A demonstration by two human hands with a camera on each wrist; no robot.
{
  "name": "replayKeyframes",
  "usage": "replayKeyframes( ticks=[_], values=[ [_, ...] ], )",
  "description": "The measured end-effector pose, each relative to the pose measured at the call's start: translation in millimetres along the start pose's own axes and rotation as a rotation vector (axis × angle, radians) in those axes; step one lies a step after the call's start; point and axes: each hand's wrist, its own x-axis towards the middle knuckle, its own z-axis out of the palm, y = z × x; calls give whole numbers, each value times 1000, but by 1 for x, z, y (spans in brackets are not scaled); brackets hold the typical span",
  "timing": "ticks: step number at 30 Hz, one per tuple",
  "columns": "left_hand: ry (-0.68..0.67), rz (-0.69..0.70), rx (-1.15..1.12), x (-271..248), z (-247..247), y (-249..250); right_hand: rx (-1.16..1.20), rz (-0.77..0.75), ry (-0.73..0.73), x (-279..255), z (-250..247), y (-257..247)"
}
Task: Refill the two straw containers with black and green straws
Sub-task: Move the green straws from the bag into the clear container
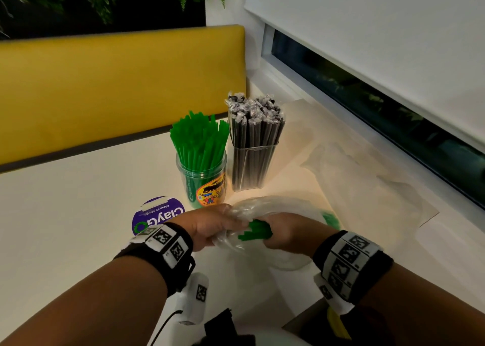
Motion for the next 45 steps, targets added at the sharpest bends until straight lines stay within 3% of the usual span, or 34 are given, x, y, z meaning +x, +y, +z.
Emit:
replayKeyframes(
  ticks=[6,9,14,16,20,23,25,28,30,32,35,40,43,45],
  values=[
    [74,117,-64,6,-3,2,-142,-94,110,0,10,-2],
    [212,202,73,8,5,0,-172,-120,168,-2,11,0],
    [357,347,371,6,15,10,-88,1,387,0,8,5],
    [451,372,524,8,15,10,-70,-6,376,2,10,-1],
    [541,331,620,14,10,-3,-149,-213,258,-5,15,-11],
    [518,292,615,15,16,-8,-326,-314,299,-8,24,-6],
    [511,283,647,18,17,-11,-321,-373,378,-8,27,-5],
    [546,246,690,19,12,-15,-166,-395,456,-12,14,-22],
    [587,259,648,18,10,-22,174,-271,494,-23,-3,-39],
    [619,273,594,15,9,-26,529,-178,605,-33,-26,-51],
    [548,201,536,11,5,-26,680,-103,815,-44,-67,-62],
    [297,61,511,-18,-19,0,1189,-343,977,-49,-126,-85],
    [425,122,382,-40,-44,19,1240,-438,1017,-43,-144,-104],
    [589,318,245,-50,-53,28,1155,-436,1046,-33,-146,-118]
  ],
)
